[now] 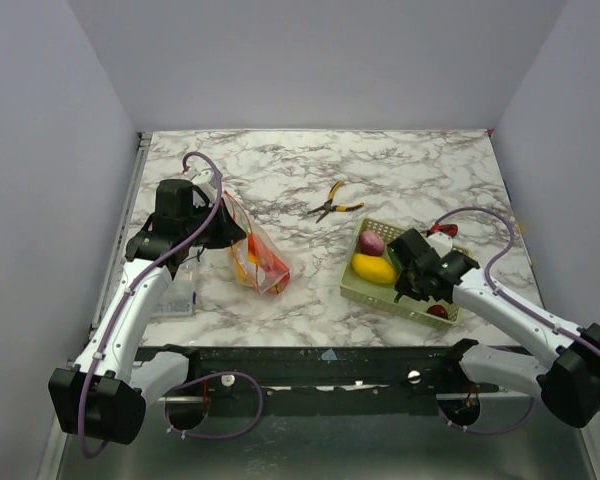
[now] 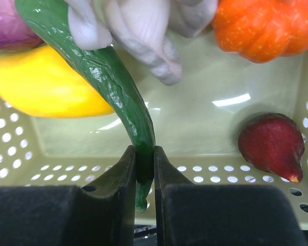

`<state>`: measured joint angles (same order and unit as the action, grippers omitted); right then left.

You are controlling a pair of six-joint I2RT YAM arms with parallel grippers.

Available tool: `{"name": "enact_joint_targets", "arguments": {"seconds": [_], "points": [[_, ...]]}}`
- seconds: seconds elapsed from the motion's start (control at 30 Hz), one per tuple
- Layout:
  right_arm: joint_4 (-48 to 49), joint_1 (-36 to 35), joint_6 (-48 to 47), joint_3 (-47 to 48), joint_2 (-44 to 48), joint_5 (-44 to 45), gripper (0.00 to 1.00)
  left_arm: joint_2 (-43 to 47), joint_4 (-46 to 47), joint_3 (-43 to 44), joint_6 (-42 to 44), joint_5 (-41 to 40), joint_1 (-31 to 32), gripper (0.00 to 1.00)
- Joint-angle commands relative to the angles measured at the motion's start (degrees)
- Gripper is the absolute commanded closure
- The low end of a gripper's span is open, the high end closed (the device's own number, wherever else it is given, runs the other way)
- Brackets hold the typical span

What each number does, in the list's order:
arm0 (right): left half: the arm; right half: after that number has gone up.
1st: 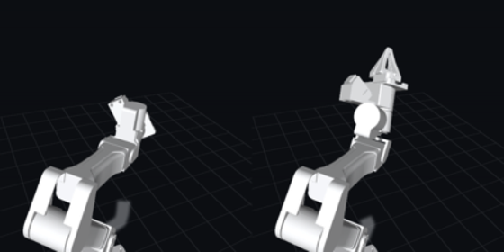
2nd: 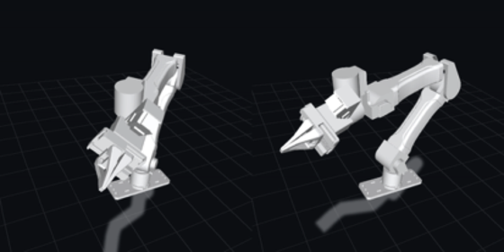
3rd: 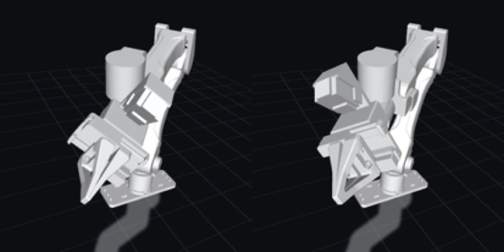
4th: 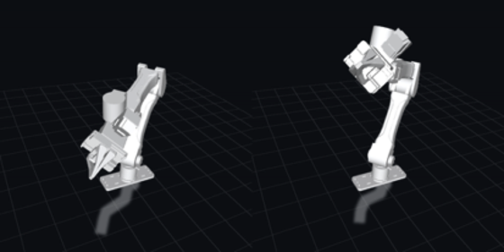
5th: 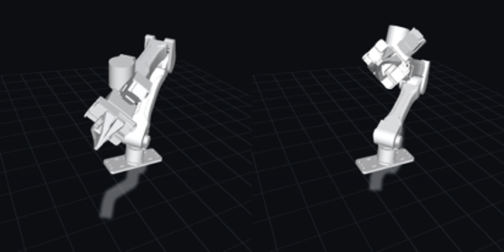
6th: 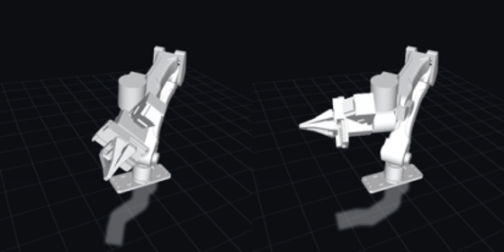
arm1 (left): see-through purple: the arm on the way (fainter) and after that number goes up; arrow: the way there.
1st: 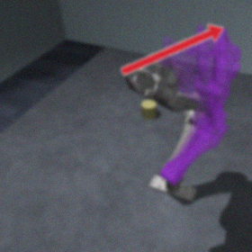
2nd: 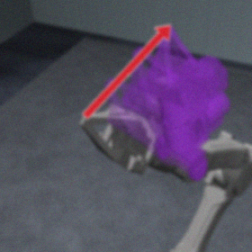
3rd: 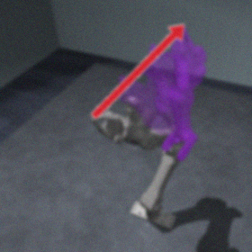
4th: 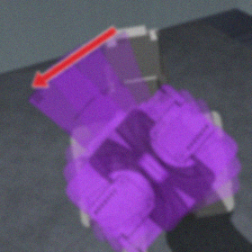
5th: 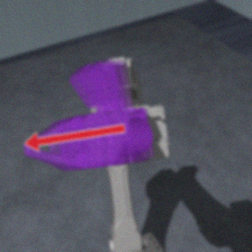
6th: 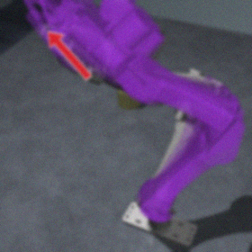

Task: Place the food in the zip-top bag and seal the zipper
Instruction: Pick up the fake vegetable from the bin, then place the fake vegetable in the zipper food storage bag.

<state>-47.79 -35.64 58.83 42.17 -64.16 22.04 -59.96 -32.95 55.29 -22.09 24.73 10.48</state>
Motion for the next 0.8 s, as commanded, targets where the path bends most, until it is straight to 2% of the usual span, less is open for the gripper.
{"name": "enact_joint_targets", "arguments": {"seconds": [0.0, 0.17, 0.4, 0.53, 0.63, 0.7, 0.77], "points": [[-0.45, 0.04, -2.64, 1.59, 4.18, -3.93, 1.0, 0.16, 0.8, -0.62, -0.24, 1.97, -0.2, 1.0], [3.48, 0.07, -7.83, 1.61, 8.14, -8.8, 1.0, 0.55, 1.22, -0.97, -0.41, 2.09, -0.2, 1.0], [6.66, 0.05, -13.7, 6.2, 9.26, -19.4, 1.0, 0.18, 1.6, -0.97, -0.92, 3.78, -0.2, 1.0], [20.1, 0.04, -12.06, 6.46, 10.24, -33.87, 1.0, 0.51, 1.5, -1.06, -0.85, 2.82, -0.2, 1.0], [36.82, -0.16, -4.96, 5.27, 8.88, -46.66, 1.0, 0.68, 1.76, -1.15, -0.94, 3.01, -0.2, 1.0], [46.94, -2.09, 1.27, 4.65, 7.27, -49.7, 1.0, 0.94, 1.63, -1.15, -0.89, 2.19, -0.2, 1.0], [55.21, -5.58, 4.48, 5.82, 5.08, -48.45, 1.0, 1.47, 1.29, -1.06, -0.79, 0.93, -0.2, 1.0]]}}
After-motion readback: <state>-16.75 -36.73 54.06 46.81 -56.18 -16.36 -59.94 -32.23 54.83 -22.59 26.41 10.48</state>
